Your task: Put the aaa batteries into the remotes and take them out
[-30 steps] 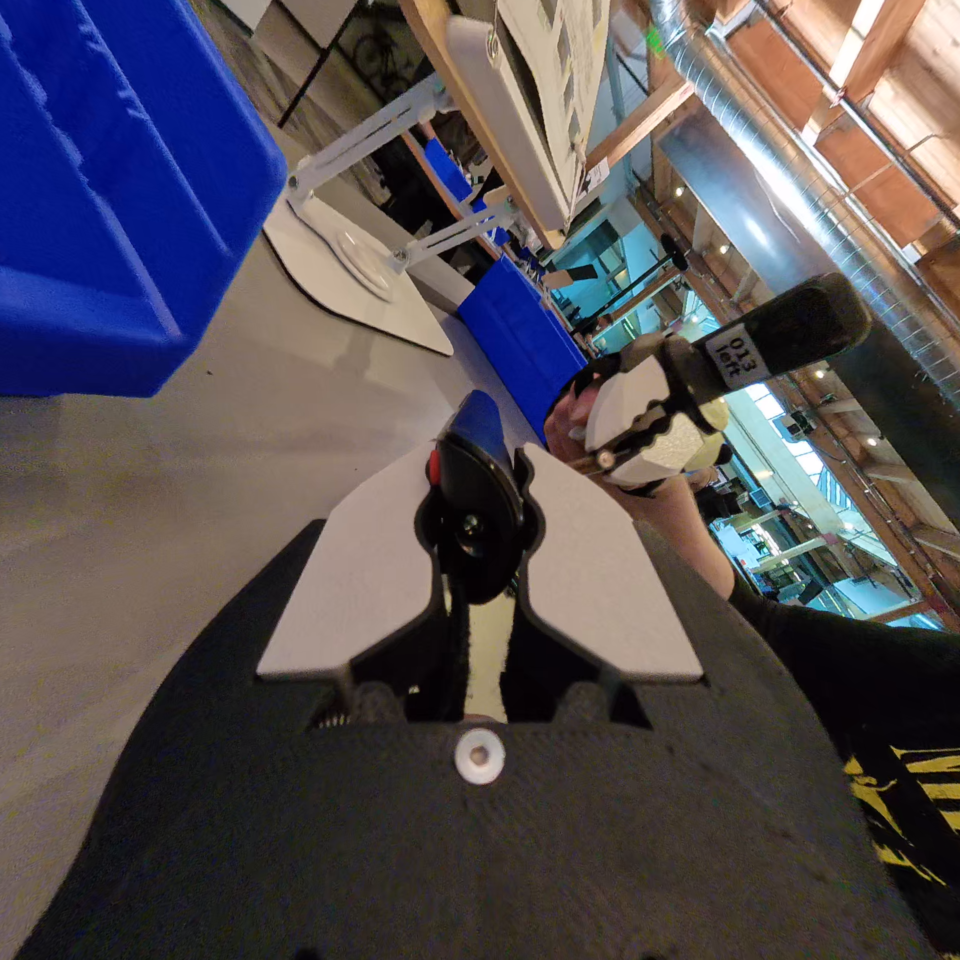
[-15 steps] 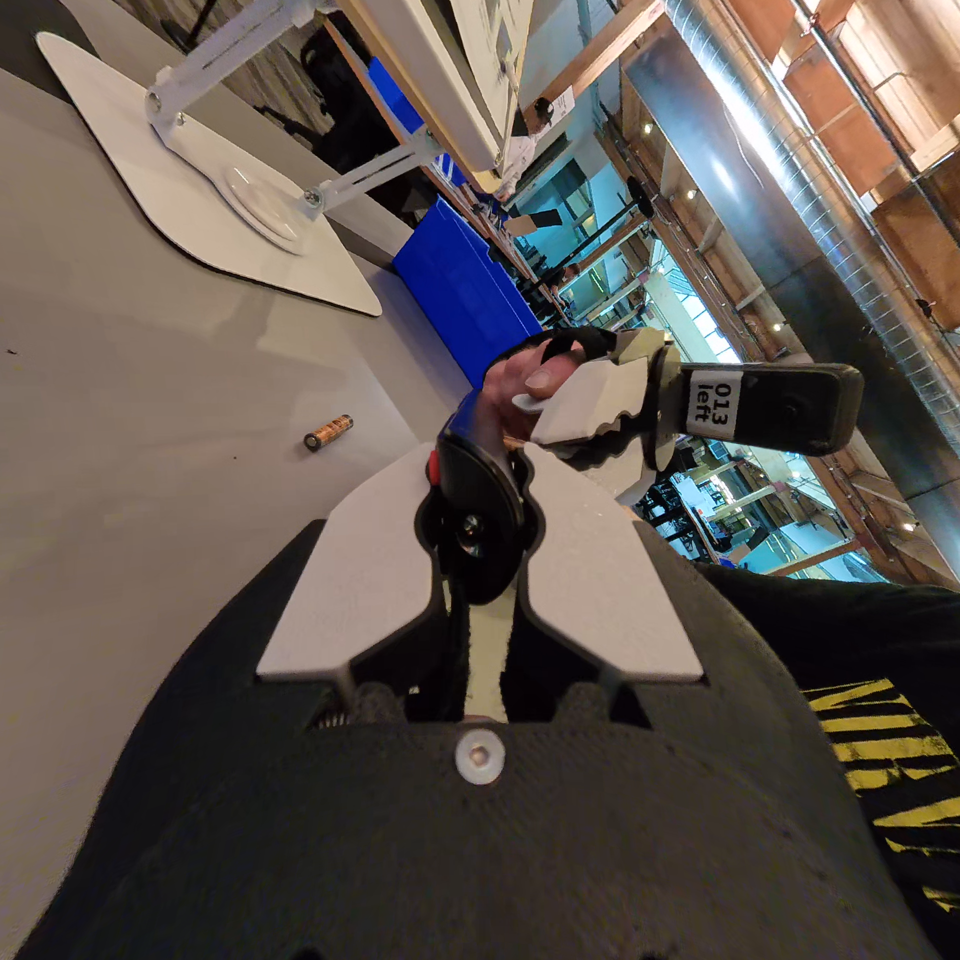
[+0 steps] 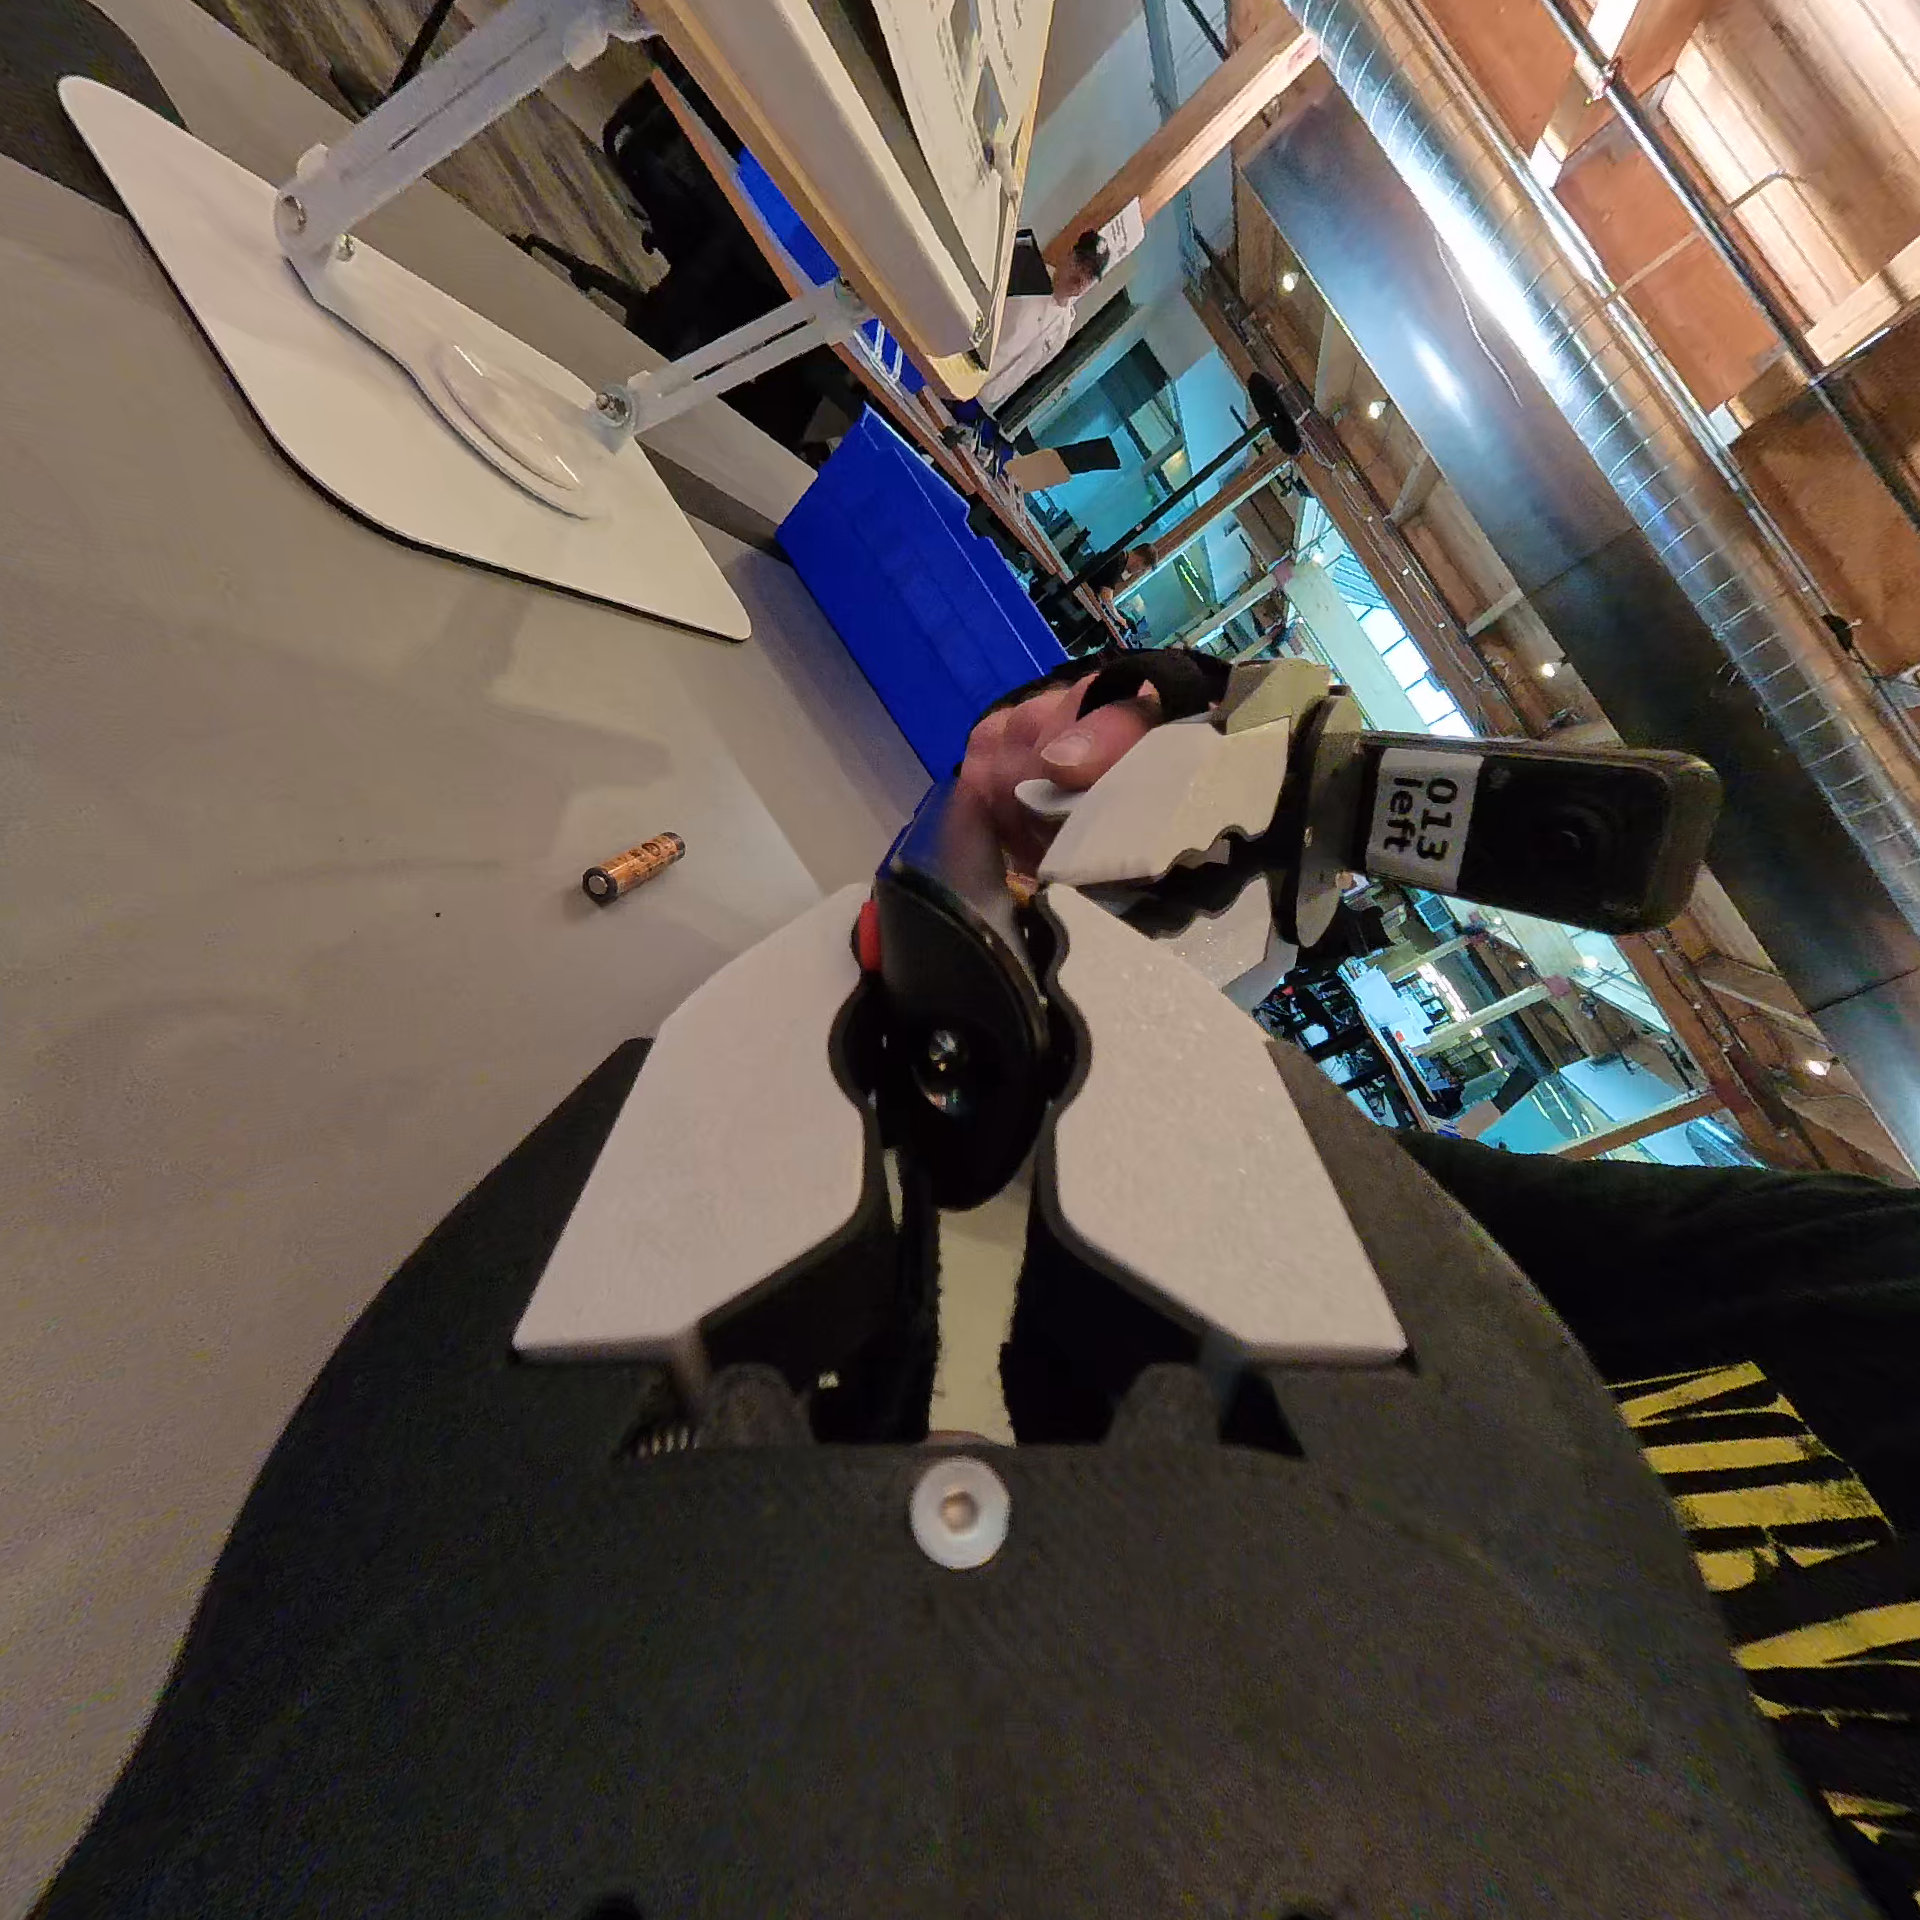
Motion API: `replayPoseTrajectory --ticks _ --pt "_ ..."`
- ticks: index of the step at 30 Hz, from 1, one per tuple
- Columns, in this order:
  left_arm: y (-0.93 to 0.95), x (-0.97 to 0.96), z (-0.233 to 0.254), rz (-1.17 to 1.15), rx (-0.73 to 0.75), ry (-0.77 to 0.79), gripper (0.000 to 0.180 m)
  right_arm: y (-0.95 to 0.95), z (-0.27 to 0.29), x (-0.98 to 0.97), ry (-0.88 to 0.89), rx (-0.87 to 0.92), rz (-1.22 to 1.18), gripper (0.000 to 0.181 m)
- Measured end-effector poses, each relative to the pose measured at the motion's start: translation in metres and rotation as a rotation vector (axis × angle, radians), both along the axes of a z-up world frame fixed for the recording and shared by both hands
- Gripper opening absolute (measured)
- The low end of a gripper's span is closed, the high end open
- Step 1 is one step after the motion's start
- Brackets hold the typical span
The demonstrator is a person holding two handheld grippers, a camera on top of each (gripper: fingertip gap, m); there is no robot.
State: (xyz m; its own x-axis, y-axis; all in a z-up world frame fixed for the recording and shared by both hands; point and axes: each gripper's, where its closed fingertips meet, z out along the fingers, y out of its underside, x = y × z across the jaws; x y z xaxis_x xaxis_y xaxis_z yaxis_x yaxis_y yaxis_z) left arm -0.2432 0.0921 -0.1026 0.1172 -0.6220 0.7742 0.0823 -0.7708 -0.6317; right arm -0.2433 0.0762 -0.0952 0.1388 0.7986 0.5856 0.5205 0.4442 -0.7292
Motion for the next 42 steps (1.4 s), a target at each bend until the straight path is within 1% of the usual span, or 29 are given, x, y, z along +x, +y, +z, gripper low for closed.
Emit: replayPoseTrajectory --ticks 10,12,19,22,23,24,25,27,29,30,32,33,35,36,39,42 --pt "-0.004 0.002 0.001 0.001 0.001 0.003 0.026 -0.003 -0.002 -0.003 -0.061 0.047 -0.01 0.01" --pt "-0.004 0.002 0.002 0.006 0.002 -0.001 0.026 -0.001 -0.003 -0.002 -0.094 0.089 -0.027 0.011" --pt "-0.002 -0.001 0.004 0.022 0.021 0.017 0.026 0.0 -0.003 0.002 -0.023 0.032 -0.012 0.011" --pt "-0.001 0.002 0.0 0.026 0.01 0.025 0.026 0.003 -0.007 0.004 -0.047 0.014 -0.028 0.01" --pt "0.0 0.002 -0.001 0.027 0.0 0.014 0.026 0.003 -0.008 0.005 -0.045 -0.004 -0.023 0.015" --pt "0.001 0.001 -0.001 0.034 -0.007 0.006 0.026 0.007 -0.007 0.008 -0.033 -0.017 -0.049 0.032" --pt "0.003 0.001 -0.001 0.04 -0.005 0.008 0.026 0.009 -0.008 0.011 -0.033 -0.043 -0.061 0.044" --pt "0.004 0.0 -0.001 0.048 0.005 0.012 0.026 0.01 -0.007 0.015 -0.004 -0.127 -0.067 0.047" --pt "0.005 0.0 -0.003 0.063 0.024 0.037 0.026 0.009 -0.005 0.017 0.032 -0.322 -0.091 0.057" --pt "0.006 0.0 -0.004 0.076 0.038 0.053 0.025 0.011 -0.004 0.019 0.054 -0.419 -0.12 0.053" --pt "0.006 0.0 -0.003 0.083 0.041 0.052 0.026 0.011 -0.007 0.016 0.115 -0.635 -0.151 0.058" --pt "0.005 0.001 -0.003 0.085 0.05 0.062 0.026 0.012 -0.01 0.015 0.145 -0.728 -0.16 0.056" --pt "0.004 0.003 -0.006 0.086 0.073 0.096 0.026 0.013 -0.012 0.011 0.216 -0.873 -0.139 0.055" --pt "0.003 0.004 -0.007 0.086 0.082 0.107 0.026 0.016 -0.013 0.011 0.241 -0.928 -0.15 0.049" --pt "0.001 0.006 -0.009 0.09 0.109 0.142 0.026 0.019 -0.021 0.013 0.218 -0.959 -0.178 0.039" --pt "-0.001 0.007 -0.01 0.089 0.116 0.15 0.026 0.016 -0.026 0.014 0.167 -0.976 -0.178 0.041"
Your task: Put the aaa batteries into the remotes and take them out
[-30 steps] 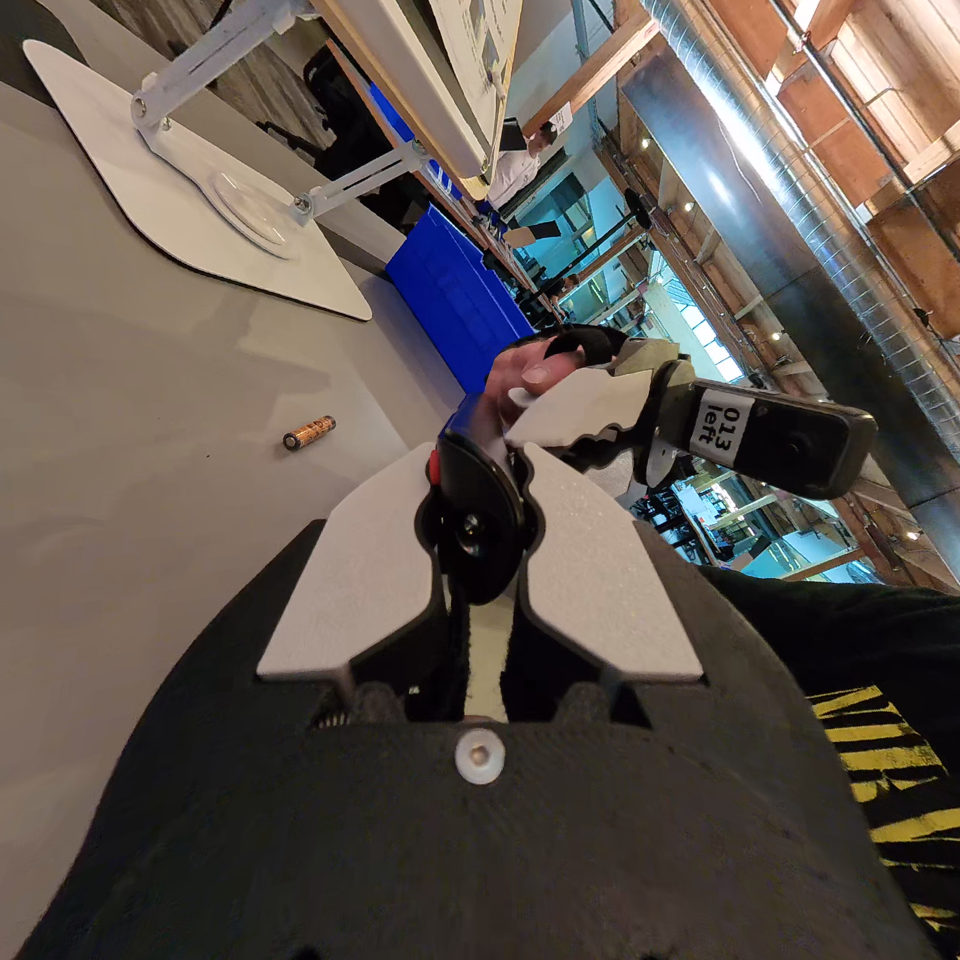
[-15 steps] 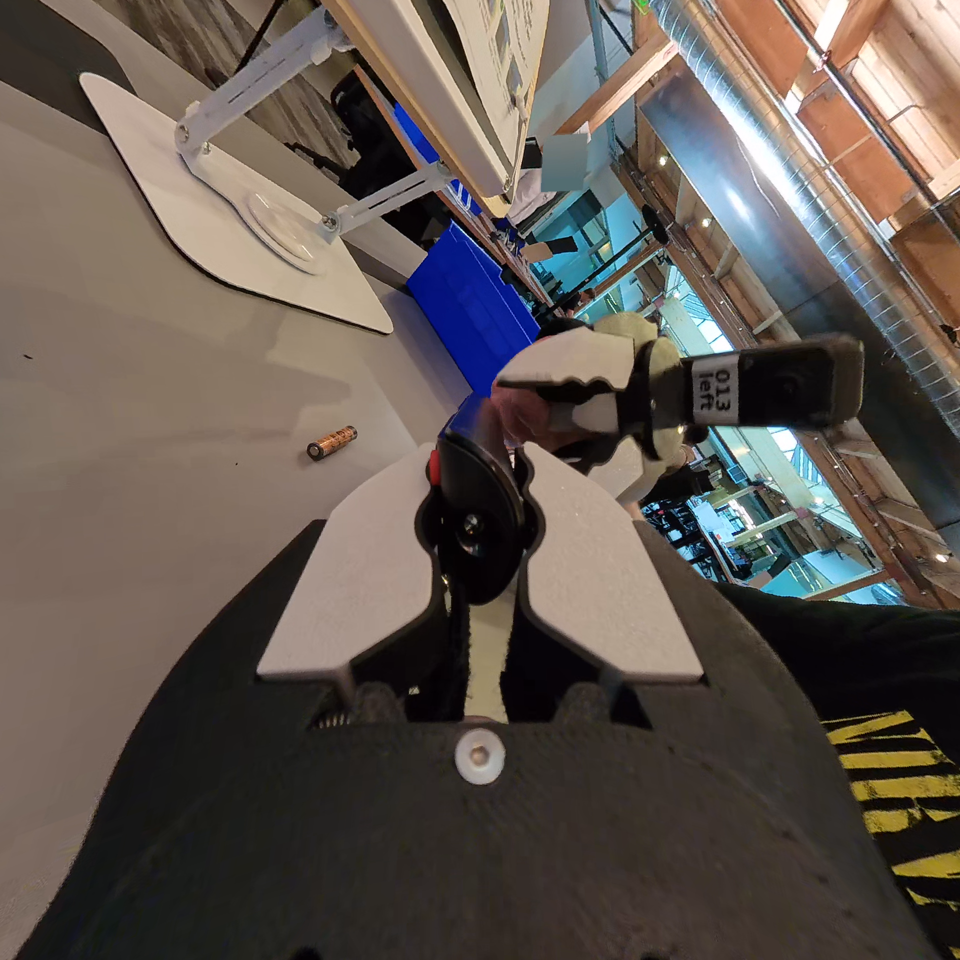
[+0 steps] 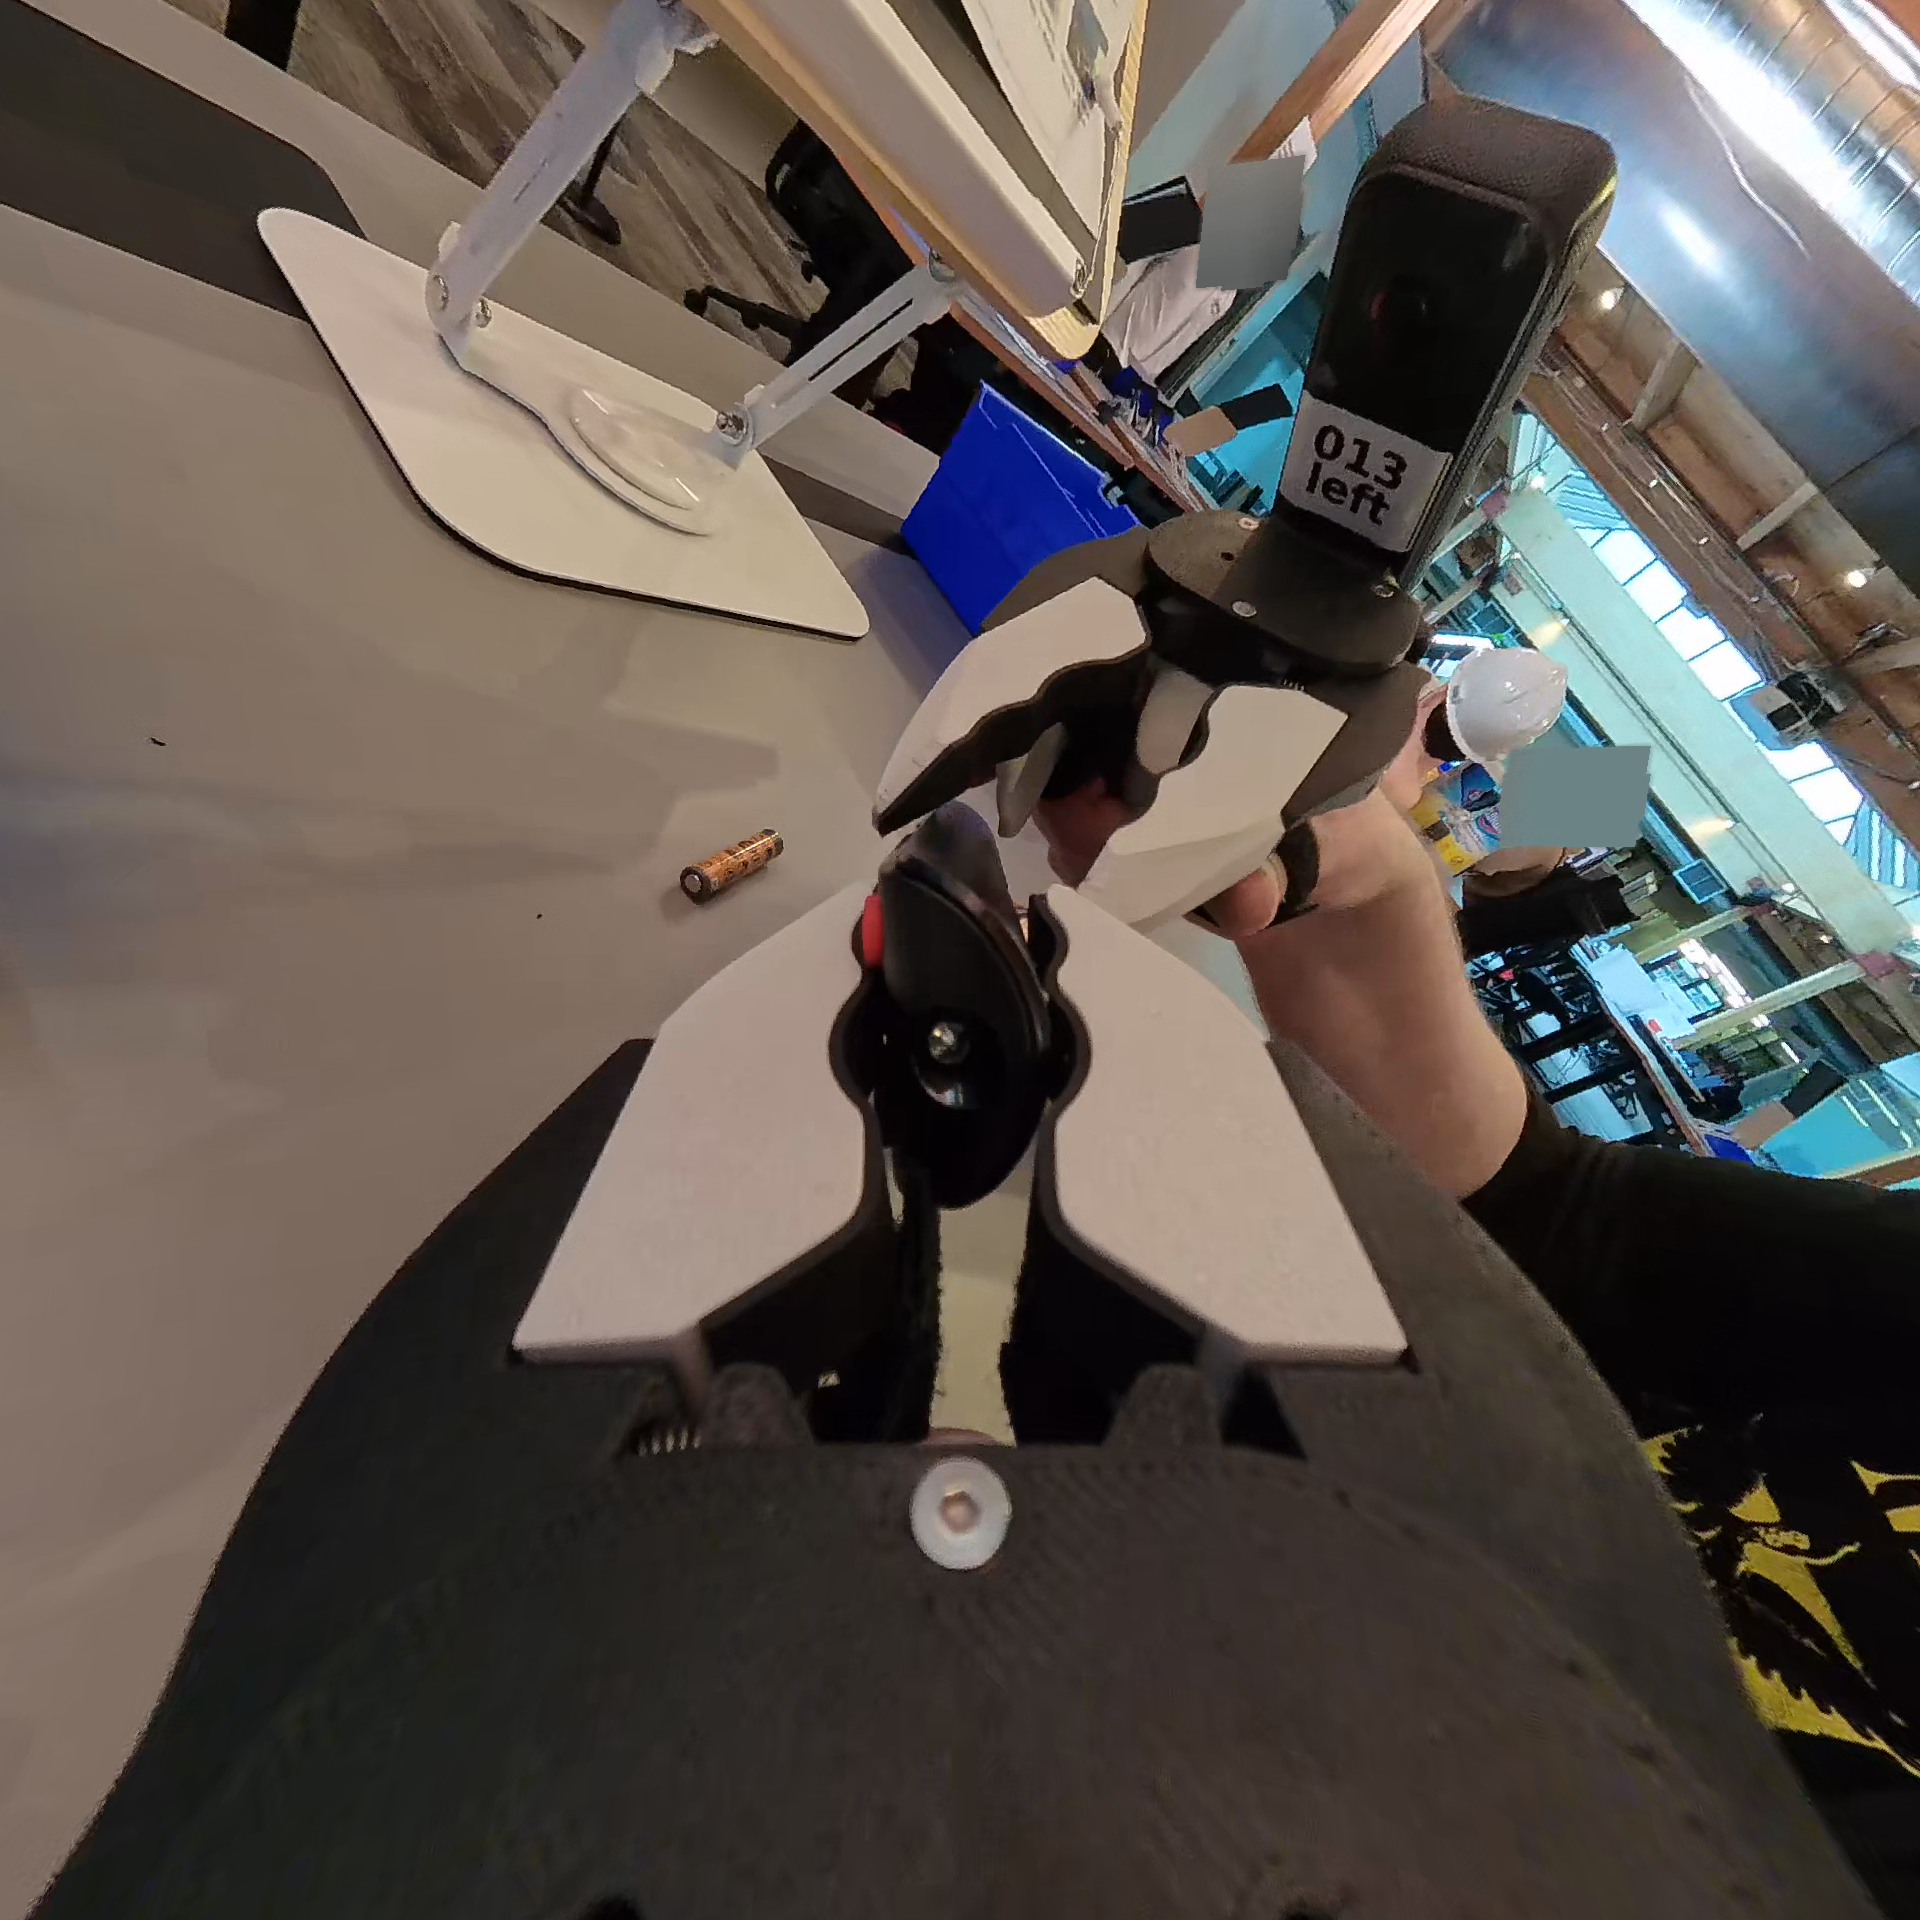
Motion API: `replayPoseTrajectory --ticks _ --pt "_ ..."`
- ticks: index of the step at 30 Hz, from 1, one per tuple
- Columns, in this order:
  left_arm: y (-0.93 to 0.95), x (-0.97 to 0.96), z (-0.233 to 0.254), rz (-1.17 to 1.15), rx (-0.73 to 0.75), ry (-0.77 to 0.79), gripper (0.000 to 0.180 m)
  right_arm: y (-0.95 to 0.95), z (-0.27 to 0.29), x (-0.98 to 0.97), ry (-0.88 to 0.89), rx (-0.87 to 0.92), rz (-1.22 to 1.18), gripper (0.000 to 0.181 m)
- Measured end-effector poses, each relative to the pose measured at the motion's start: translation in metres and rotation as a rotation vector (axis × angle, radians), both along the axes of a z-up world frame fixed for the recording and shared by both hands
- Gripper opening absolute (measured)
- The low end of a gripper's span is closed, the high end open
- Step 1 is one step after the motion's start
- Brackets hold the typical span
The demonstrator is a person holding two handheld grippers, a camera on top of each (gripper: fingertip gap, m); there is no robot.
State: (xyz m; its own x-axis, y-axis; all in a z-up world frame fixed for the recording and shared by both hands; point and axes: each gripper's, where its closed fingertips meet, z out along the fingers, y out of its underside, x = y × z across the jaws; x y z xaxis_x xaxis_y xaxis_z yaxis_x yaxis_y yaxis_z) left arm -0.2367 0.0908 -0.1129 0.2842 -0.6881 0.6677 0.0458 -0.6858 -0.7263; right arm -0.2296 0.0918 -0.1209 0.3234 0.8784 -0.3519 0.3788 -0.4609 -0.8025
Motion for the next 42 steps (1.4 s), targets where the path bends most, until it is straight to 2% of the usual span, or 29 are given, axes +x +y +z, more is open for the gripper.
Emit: replayPoseTrajectory --ticks 6,9,10,17,20,23,25,29,31,33,35,39,42 --pt "-0.001 0.0 0.0 -0.007 0.031 0.05 0.025 0.0 -0.006 -0.002 0.013 -0.024 0.031 0.046" --pt "-0.003 0.001 -0.001 -0.018 0.049 0.079 0.025 -0.006 -0.009 -0.004 0.039 -0.052 0.081 0.043" --pt "-0.005 0.002 -0.002 -0.021 0.056 0.093 0.025 -0.005 -0.011 -0.005 0.043 -0.046 0.08 0.033" --pt "-0.003 -0.001 -0.004 -0.007 0.077 0.133 0.025 -0.009 -0.022 -0.011 0.055 -0.062 0.134 0.029" --pt "-0.002 -0.003 -0.003 -0.009 0.008 0.056 0.025 -0.011 -0.015 -0.014 0.094 -0.048 0.143 0.028" --pt "0.003 -0.008 -0.005 0.007 -0.015 0.037 0.025 -0.004 0.001 0.001 0.089 0.014 0.108 0.049" --pt "0.004 -0.013 -0.002 0.014 -0.026 0.013 0.025 0.002 0.007 0.023 0.069 0.033 0.084 0.049" --pt "0.01 -0.029 0.002 0.055 0.01 0.044 0.025 0.024 -0.01 0.074 -0.163 0.176 -0.024 0.038" --pt "0.011 -0.032 0.001 0.057 0.004 0.043 0.025 0.029 -0.03 0.088 -0.336 0.243 0.002 0.032" --pt "0.013 -0.035 -0.003 0.072 -0.001 0.051 0.025 0.03 -0.052 0.094 -0.463 0.198 0.03 0.033" --pt "0.013 -0.037 -0.006 0.079 -0.002 0.06 0.025 0.027 -0.065 0.087 -0.487 0.186 0.08 0.029" --pt "0.012 -0.041 -0.014 0.088 -0.022 0.06 0.025 0.039 -0.079 0.077 -0.571 0.273 0.112 0.03" --pt "0.012 -0.044 -0.016 0.093 -0.035 0.044 0.025 0.046 -0.084 0.086 -0.615 0.219 0.075 0.032"
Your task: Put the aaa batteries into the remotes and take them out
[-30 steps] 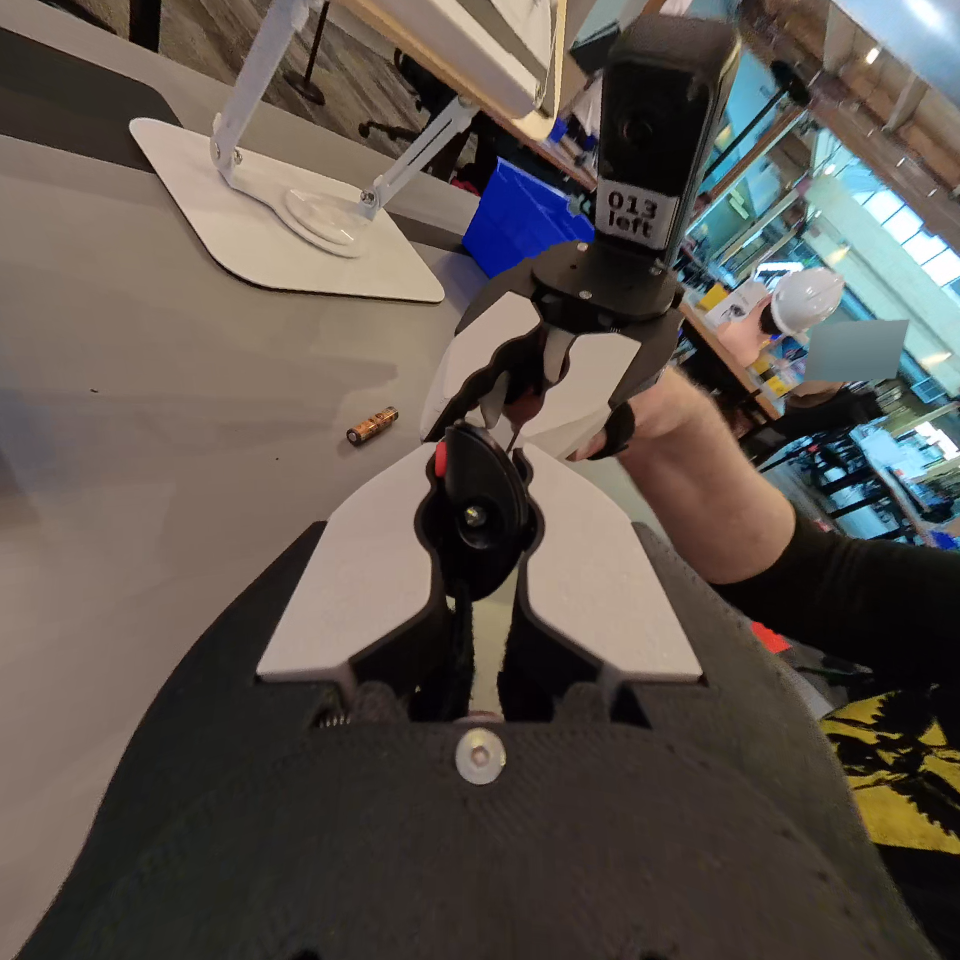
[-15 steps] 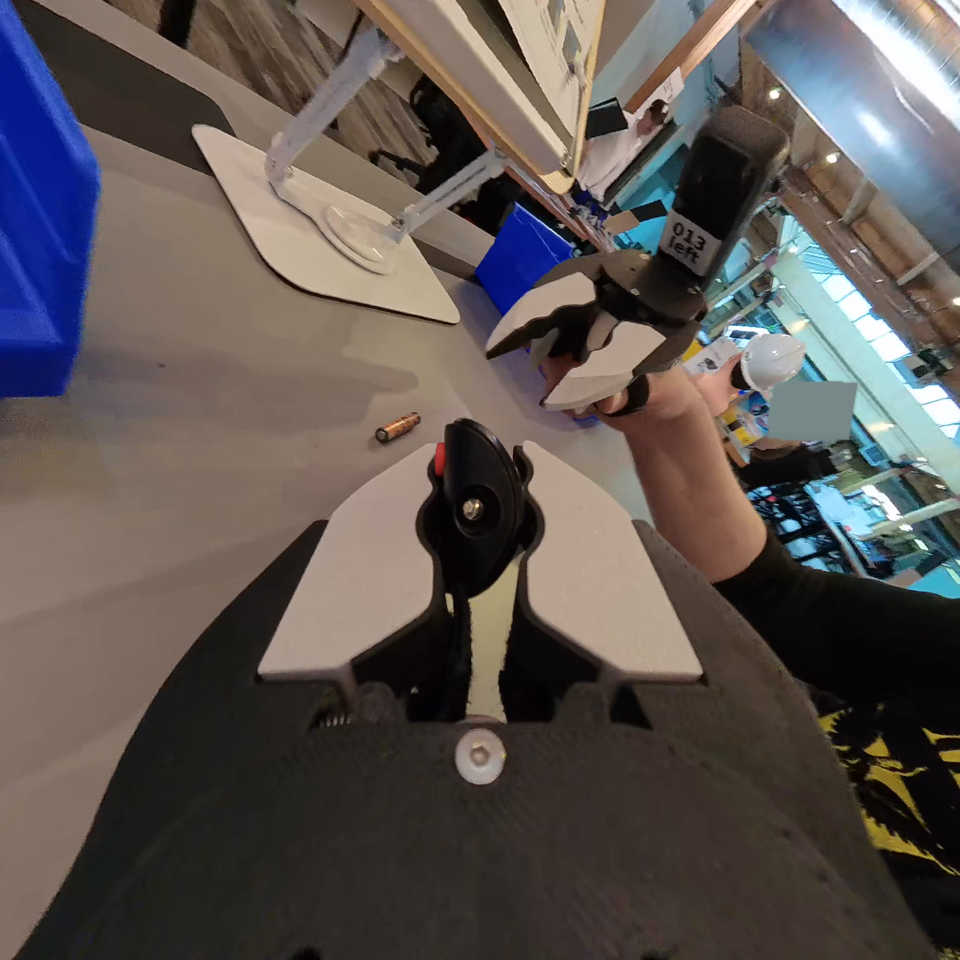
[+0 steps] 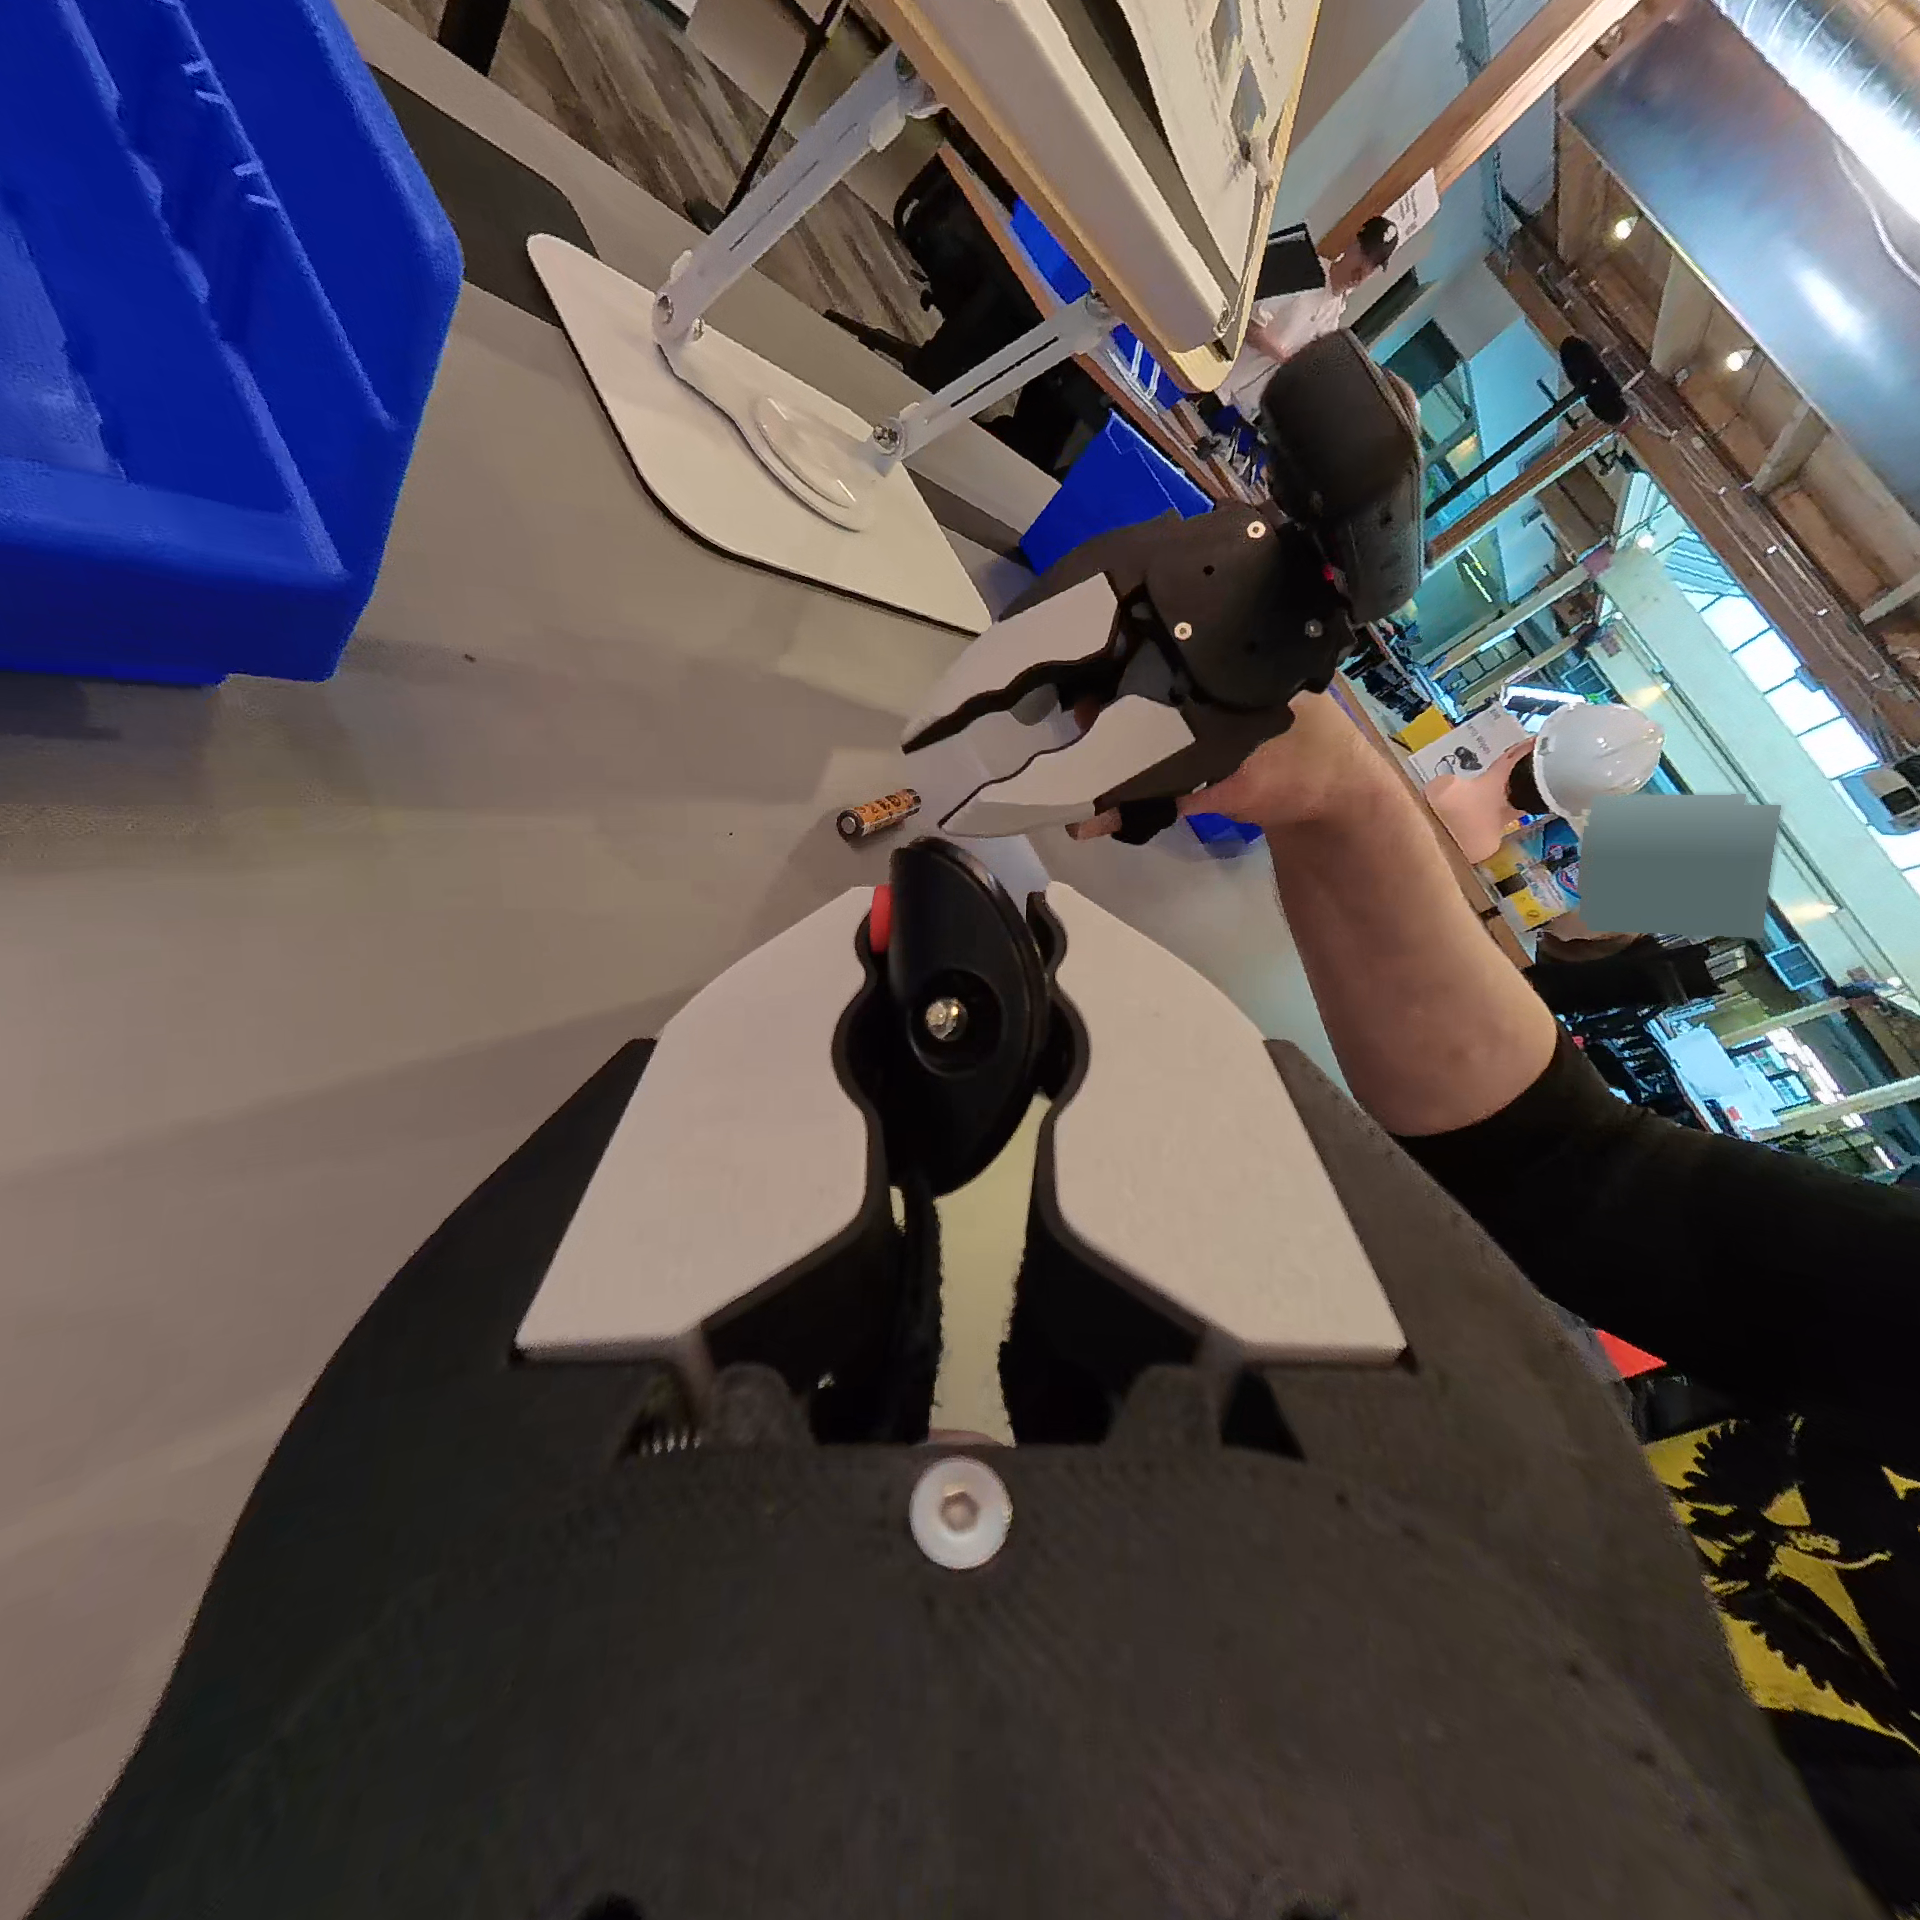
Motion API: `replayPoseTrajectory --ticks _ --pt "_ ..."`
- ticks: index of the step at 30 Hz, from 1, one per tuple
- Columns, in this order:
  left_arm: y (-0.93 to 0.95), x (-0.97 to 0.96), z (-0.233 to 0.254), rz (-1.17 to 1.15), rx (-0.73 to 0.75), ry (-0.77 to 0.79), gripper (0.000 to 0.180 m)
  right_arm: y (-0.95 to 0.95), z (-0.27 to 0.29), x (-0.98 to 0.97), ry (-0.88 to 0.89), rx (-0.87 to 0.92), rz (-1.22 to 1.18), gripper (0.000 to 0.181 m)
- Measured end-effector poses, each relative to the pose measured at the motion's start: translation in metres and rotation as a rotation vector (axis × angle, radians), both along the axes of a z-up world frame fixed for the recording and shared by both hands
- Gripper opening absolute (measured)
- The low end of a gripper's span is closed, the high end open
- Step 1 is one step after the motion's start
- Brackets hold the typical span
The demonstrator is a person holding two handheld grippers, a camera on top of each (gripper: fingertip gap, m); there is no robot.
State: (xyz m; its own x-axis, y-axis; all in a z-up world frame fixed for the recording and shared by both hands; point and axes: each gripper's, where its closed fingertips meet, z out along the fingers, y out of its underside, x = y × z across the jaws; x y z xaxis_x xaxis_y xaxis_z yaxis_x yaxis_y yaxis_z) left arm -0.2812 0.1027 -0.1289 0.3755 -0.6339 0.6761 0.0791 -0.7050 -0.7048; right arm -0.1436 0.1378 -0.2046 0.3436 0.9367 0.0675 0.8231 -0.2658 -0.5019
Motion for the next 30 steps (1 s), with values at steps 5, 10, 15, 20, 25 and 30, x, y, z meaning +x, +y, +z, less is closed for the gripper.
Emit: replayPoseTrajectory --ticks 5,10,15,20,25,30 --pt "0.002 -0.003 -0.002 -0.002 -0.01 -0.012 0.025 -0.003 -0.003 -0.007 0.034 -0.069 0.092 0.01" --pt "0.003 -0.006 -0.002 0.004 -0.009 -0.011 0.025 0.0 0.003 -0.024 0.055 -0.241 -0.023 0.033" --pt "0.005 -0.009 0.002 0.01 -0.01 -0.031 0.025 0.027 0.006 -0.024 0.157 -0.139 -0.354 0.034" --pt "0.003 -0.004 0.003 -0.012 -0.01 -0.048 0.025 0.021 -0.016 -0.016 -0.045 -0.038 -0.315 0.038" --pt "0.002 -0.008 0.003 -0.009 -0.02 -0.07 0.025 -0.004 0.0 0.004 -0.255 0.076 -0.153 0.045" --pt "0.003 -0.004 0.006 -0.018 -0.023 -0.087 0.025 -0.024 0.016 0.006 0.016 -0.035 -0.36 0.047"
